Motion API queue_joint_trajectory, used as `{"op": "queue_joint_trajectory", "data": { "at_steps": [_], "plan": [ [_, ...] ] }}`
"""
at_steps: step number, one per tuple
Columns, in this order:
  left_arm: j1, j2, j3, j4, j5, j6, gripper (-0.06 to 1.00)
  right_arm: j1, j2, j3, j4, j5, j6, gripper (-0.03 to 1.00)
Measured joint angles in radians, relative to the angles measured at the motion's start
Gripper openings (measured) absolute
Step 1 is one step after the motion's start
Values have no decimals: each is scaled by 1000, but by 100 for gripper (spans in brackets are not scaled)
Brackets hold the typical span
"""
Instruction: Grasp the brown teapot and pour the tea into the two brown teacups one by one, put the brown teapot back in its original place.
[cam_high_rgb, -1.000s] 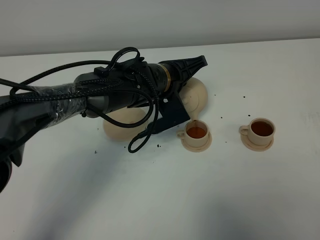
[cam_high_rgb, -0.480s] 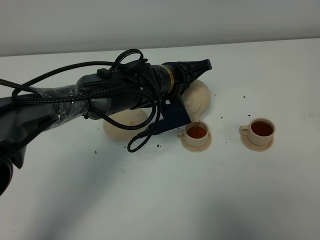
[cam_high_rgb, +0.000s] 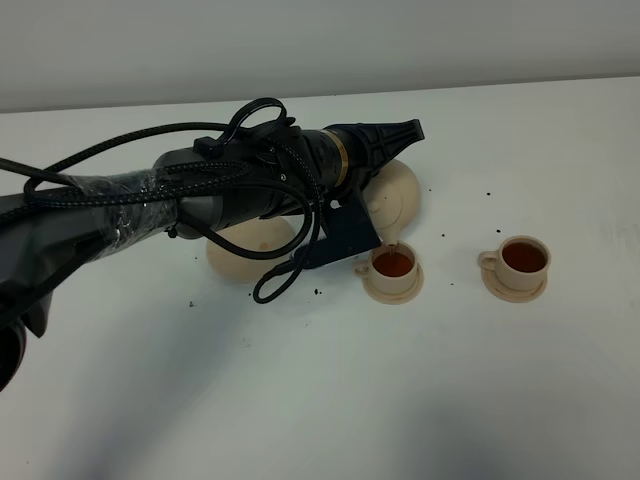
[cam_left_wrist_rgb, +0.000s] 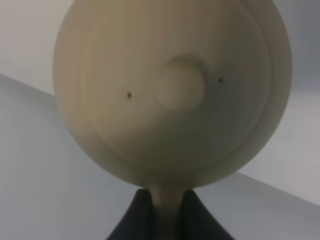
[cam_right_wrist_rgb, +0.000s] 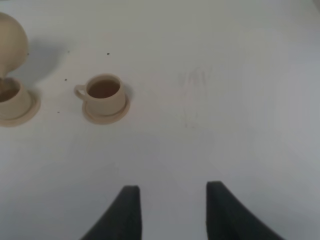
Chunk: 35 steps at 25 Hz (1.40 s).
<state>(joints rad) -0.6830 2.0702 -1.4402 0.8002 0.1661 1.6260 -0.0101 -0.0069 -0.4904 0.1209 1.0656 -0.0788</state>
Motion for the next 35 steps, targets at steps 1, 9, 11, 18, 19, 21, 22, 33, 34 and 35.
{"op": "queue_joint_trajectory", "data": {
  "at_steps": [1, 9, 11, 18, 19, 21, 22, 33, 34, 35],
  "plan": [
    [0, 0, 0, 0, 0, 0, 15, 0, 0, 0, 0, 0, 0, 34],
    [0, -3, 0, 1, 0, 8, 15, 0, 0, 0, 0, 0, 0, 34],
    [0, -9, 0, 1, 0, 10, 15, 0, 0, 0, 0, 0, 0, 34],
    [-1, -23, 0, 1, 6, 12, 15, 0, 0, 0, 0, 0, 0, 34],
    [-1, -23, 0, 1, 6, 13, 15, 0, 0, 0, 0, 0, 0, 34],
    [-1, -23, 0, 1, 7, 13, 15, 0, 0, 0, 0, 0, 0, 34],
    [-1, -23, 0, 1, 7, 13, 15, 0, 0, 0, 0, 0, 0, 34],
    [-1, -24, 0, 1, 21, 14, 15, 0, 0, 0, 0, 0, 0, 34],
    [-1, -24, 0, 1, 22, 14, 15, 0, 0, 0, 0, 0, 0, 34],
    [-1, -24, 0, 1, 22, 14, 15, 0, 0, 0, 0, 0, 0, 34]
  ]
}}
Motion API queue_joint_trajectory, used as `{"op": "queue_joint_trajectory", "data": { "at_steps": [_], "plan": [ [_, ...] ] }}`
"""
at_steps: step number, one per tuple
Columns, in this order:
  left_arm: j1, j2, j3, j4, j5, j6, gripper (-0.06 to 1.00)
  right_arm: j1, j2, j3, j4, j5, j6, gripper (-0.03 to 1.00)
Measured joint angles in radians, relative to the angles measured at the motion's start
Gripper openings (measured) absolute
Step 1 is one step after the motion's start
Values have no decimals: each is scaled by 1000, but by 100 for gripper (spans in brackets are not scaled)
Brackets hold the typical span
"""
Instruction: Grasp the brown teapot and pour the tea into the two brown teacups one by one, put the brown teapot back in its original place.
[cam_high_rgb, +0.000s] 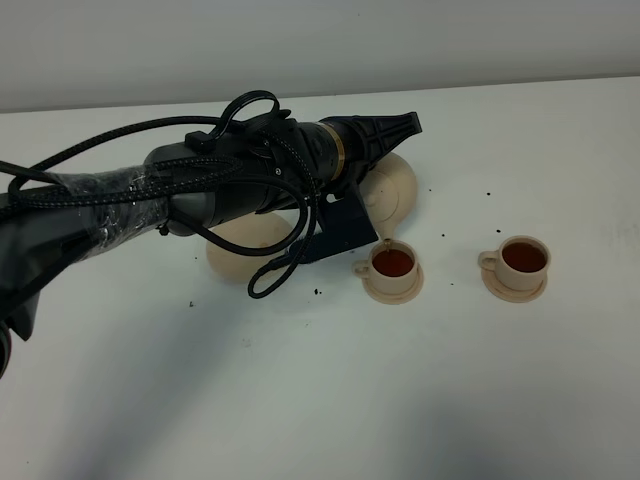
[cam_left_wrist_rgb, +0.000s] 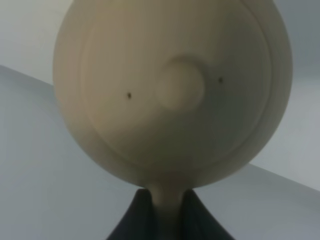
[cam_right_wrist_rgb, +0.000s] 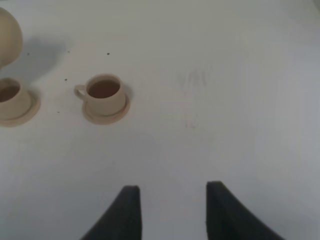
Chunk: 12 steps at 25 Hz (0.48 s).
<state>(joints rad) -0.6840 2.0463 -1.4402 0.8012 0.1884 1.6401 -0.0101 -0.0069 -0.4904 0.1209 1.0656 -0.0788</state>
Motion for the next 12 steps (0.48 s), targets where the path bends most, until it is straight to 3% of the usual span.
{"op": "queue_joint_trajectory", "data": {
  "at_steps": [12],
  "plan": [
    [0, 0, 0, -1, 0, 1, 15, 0, 0, 0, 0, 0, 0, 34]
  ]
}}
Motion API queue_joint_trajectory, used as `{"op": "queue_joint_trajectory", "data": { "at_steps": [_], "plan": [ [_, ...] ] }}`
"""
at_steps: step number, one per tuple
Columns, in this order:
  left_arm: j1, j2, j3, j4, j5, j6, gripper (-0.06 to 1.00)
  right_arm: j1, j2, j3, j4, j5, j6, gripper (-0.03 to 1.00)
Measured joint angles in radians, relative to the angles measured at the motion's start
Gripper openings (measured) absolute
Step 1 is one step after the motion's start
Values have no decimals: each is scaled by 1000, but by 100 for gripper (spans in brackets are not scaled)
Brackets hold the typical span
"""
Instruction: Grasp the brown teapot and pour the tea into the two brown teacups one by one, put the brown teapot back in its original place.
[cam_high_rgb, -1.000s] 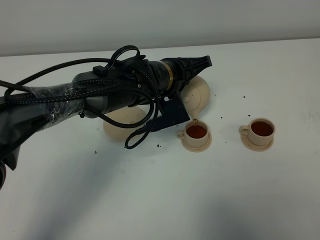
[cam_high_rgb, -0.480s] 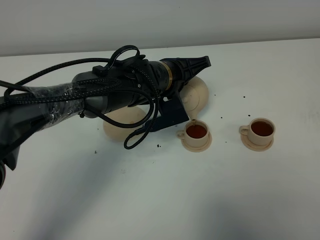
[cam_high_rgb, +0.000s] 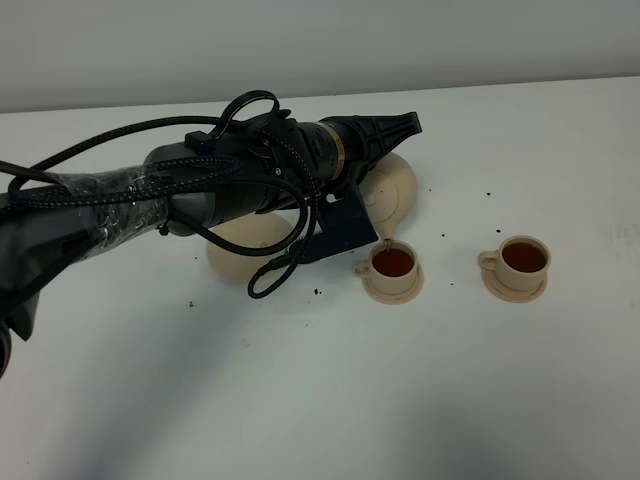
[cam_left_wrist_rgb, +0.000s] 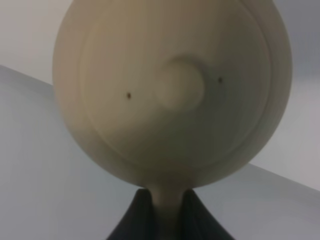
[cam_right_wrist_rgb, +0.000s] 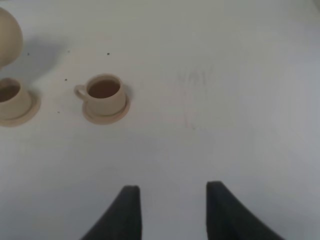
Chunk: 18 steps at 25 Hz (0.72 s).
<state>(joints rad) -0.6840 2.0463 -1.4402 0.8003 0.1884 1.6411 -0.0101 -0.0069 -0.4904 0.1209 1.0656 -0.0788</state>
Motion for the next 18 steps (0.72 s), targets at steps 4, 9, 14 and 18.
{"op": "queue_joint_trajectory", "data": {
  "at_steps": [4, 9, 14, 18],
  "plan": [
    [0, 0, 0, 0, 0, 0, 15, 0, 0, 0, 0, 0, 0, 34],
    [0, 0, 0, 0, 0, 0, 15, 0, 0, 0, 0, 0, 0, 34],
    [0, 0, 0, -2, 0, 0, 15, 0, 0, 0, 0, 0, 0, 34],
    [0, 0, 0, -4, 1, 0, 15, 0, 0, 0, 0, 0, 0, 34]
  ]
}}
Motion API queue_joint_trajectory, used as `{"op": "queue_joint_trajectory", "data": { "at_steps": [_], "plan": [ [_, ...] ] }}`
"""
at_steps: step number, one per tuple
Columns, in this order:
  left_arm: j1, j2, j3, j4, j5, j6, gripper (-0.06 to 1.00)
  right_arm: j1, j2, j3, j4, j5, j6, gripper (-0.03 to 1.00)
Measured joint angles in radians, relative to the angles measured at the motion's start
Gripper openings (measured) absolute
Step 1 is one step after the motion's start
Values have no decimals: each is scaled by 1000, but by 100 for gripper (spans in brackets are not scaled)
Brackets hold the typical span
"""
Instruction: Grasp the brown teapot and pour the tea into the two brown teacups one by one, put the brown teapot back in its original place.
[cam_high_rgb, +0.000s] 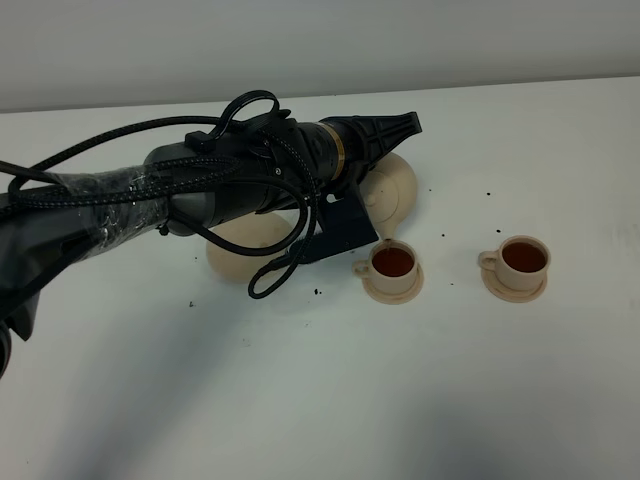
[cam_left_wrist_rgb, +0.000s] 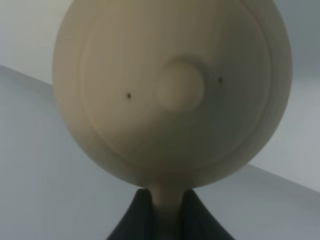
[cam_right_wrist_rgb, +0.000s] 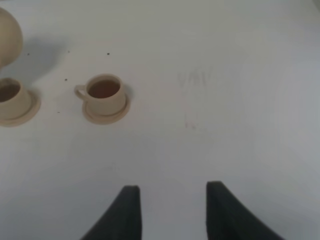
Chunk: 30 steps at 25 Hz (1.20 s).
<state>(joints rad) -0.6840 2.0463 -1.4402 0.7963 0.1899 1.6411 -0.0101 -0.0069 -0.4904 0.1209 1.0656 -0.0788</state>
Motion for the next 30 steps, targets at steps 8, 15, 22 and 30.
{"op": "queue_joint_trajectory", "data": {
  "at_steps": [8, 15, 22, 30],
  "plan": [
    [0, 0, 0, -81, 25, 0, 15, 0, 0, 0, 0, 0, 0, 34],
    [0, 0, 0, -162, 80, -1, 15, 0, 0, 0, 0, 0, 0, 34],
    [0, -5, 0, -178, 133, -71, 15, 0, 0, 0, 0, 0, 0, 34],
    [2, -44, 0, -179, 207, -347, 15, 0, 0, 0, 0, 0, 0, 34]
  ]
}}
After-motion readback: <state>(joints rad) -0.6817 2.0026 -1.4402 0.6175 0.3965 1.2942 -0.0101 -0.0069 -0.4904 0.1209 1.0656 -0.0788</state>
